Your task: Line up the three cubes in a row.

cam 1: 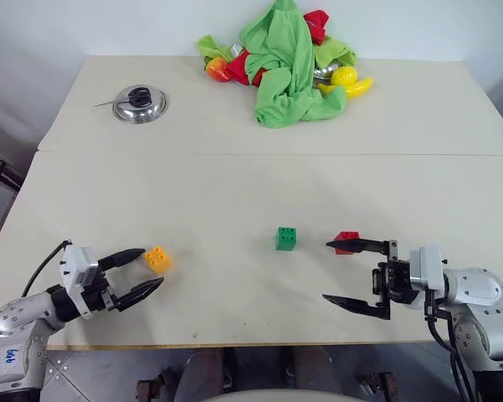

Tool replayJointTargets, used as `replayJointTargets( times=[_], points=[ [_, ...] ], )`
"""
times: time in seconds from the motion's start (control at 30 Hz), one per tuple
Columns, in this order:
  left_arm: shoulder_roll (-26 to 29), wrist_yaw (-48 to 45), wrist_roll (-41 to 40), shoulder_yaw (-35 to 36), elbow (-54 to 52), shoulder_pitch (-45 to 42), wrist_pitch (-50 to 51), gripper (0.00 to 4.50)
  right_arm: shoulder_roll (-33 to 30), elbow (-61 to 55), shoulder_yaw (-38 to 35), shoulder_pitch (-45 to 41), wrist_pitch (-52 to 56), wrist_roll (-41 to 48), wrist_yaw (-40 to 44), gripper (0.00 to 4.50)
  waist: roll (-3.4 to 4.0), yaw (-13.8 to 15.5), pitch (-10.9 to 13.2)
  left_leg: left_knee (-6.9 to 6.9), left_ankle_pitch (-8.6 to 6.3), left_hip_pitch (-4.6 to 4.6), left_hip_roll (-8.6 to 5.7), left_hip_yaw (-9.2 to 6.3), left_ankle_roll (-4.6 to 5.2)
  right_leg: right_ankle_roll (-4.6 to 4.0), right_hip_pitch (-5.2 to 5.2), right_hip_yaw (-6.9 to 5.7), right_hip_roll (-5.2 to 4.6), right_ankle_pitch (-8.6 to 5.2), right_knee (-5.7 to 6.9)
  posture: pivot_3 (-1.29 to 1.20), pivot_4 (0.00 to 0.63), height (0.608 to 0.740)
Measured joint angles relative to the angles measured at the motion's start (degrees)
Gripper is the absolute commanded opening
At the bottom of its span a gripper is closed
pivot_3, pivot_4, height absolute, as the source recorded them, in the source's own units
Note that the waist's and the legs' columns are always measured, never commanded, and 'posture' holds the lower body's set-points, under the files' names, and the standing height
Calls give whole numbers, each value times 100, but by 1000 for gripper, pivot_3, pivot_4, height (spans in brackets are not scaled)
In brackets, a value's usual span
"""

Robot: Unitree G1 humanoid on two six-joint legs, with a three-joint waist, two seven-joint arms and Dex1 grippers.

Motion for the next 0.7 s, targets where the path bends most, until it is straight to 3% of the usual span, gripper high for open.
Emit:
replayJointTargets(
  times=[0.2,0.27,0.53,0.7],
  points=[
    [-48,-92,-50,-127,5,-7,-210,1821,-2,-3,-27,209,-32,-22,-82,4500,-1,0,-1,0,-1,-1,-1,0,0,0,0,-2,-2,0,-2,0,150,740],
    [-28,-171,-72,-190,29,-68,-260,1478,-6,-3,-67,264,-36,-23,-93,4500,-1,7,-1,1,-1,-1,-1,0,1,0,1,-2,-4,0,-2,0,150,740],
    [277,-929,89,-1150,376,-1636,-412,1479,-157,9,-531,670,-48,-26,-178,4500,3,95,-5,0,1,-2,-13,-1,6,2,3,-9,-8,1,0,0,150,740],
    [158,-1910,609,-2239,1778,-3522,-748,1479,-171,-72,-720,909,-36,-17,-273,4500,3,135,-9,3,4,-6,-19,7,10,3,2,-12,1,2,-1,0,150,740]
  ],
)
